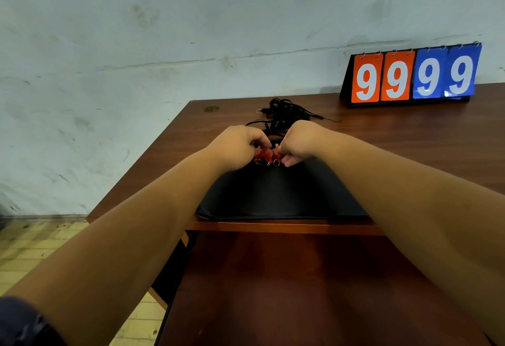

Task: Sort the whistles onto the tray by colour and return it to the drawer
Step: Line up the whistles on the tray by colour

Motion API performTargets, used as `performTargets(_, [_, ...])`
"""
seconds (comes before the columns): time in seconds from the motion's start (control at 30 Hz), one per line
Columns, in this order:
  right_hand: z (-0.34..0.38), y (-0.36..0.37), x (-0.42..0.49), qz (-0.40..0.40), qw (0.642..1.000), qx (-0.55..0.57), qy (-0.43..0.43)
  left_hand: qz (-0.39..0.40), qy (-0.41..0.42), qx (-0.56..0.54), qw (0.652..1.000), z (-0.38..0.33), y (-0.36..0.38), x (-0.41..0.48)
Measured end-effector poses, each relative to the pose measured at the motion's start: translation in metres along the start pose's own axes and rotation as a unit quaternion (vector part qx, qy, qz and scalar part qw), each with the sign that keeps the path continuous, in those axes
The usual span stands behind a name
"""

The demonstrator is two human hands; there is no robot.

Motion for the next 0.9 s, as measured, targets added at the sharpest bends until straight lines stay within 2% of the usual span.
performTargets(0.17, [0.0, -0.003, -0.004, -0.002, 1.0, -0.017, 0.01, -0.003, 0.014, -0.003, 1.0, -0.001, 0.0, -0.001])
performTargets(0.3, [0.0, -0.009, -0.008, -0.016, 1.0, -0.02, -0.01, -0.025, 0.009, -0.005, 1.0, 0.004, -0.005, 0.002])
performTargets(0.47, [-0.001, -0.012, 0.0, -0.041, 0.997, -0.048, -0.049, -0.008, 0.008, -0.019, 1.0, 0.002, -0.002, 0.001])
performTargets(0.77, [0.002, -0.011, 0.002, -0.031, 0.996, -0.067, -0.05, -0.012, 0.017, 0.048, 0.999, -0.009, 0.002, 0.004])
performTargets(0.9, [0.005, -0.015, -0.001, -0.03, 0.995, -0.078, -0.053, -0.019, 0.009, 0.0, 1.0, -0.004, -0.003, 0.007])
Point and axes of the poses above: each hand's wrist, its own x-axis towards the middle knuckle, its own y-axis out of the palm, z = x × y, the point moved 10 cm from there along x, towards the middle knuckle, and after that the axes turned 7 degrees about -y, right-handed, at the moved point
